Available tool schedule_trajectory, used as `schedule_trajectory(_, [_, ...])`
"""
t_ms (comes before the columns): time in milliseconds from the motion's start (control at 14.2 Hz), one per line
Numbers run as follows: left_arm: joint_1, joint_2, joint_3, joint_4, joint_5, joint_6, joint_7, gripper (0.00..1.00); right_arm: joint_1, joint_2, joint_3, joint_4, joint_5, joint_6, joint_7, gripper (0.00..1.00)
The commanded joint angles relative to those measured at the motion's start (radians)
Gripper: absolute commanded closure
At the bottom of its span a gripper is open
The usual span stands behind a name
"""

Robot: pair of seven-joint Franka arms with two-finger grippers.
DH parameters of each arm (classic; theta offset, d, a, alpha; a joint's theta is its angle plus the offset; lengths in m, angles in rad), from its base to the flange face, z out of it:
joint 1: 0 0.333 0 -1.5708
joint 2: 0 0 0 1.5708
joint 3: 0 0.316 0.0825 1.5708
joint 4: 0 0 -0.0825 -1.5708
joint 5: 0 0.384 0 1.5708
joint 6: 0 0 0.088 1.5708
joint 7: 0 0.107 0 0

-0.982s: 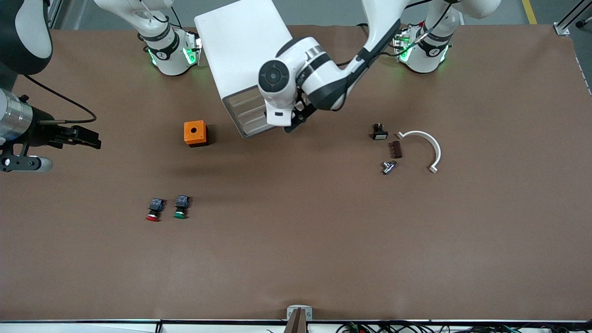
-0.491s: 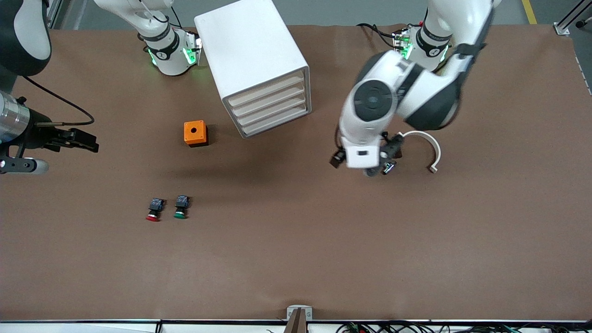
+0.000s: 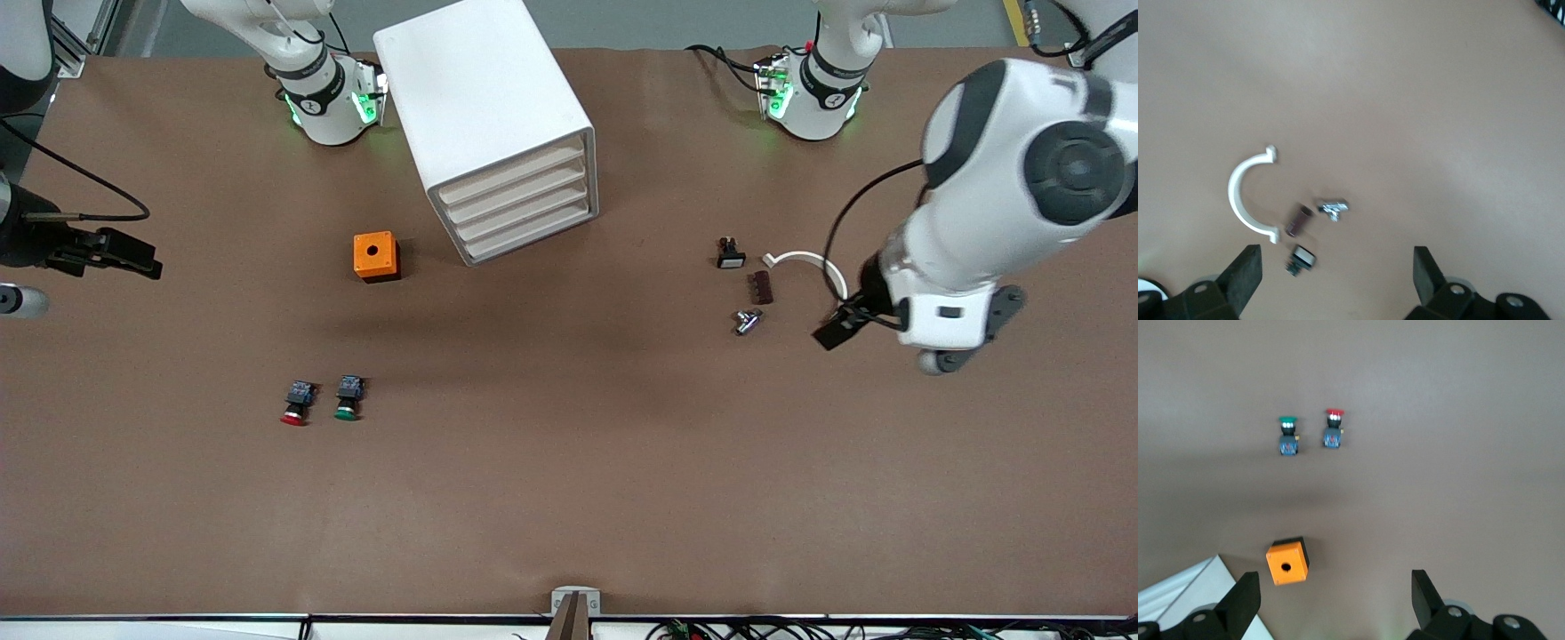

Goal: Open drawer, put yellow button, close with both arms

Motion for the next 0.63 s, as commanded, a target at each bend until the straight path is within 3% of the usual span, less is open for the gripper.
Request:
schedule_trajectory(0, [0.085, -0.059, -0.021, -0.028, 0.015, -0.032, 0.138, 0.0, -0.012, -0.014, 0.009, -0.001, -0.007, -0.052, 0.005, 0.0])
schedule_trajectory(211, [0.126, -0.117, -0.009, -0.032, 0.015, -0.073, 0.296, 0.0, -0.015, -0.041, 0.009, -0.014, -0.006, -0.057, 0.005, 0.0])
schedule_trajectory(351, [0.118, -0.163, 0.043, -0.044, 0.014, -0.107, 0.406, 0.0, -0.015, -0.072, 0.009, -0.057, -0.007, -0.046, 0.002, 0.0])
schedule_trajectory(561, [0.112, -0.264, 0.092, -0.135, 0.012, -0.123, 0.651, 0.0, -0.012, -0.147, 0.012, -0.164, -0.006, 0.07, -0.01, 0.0])
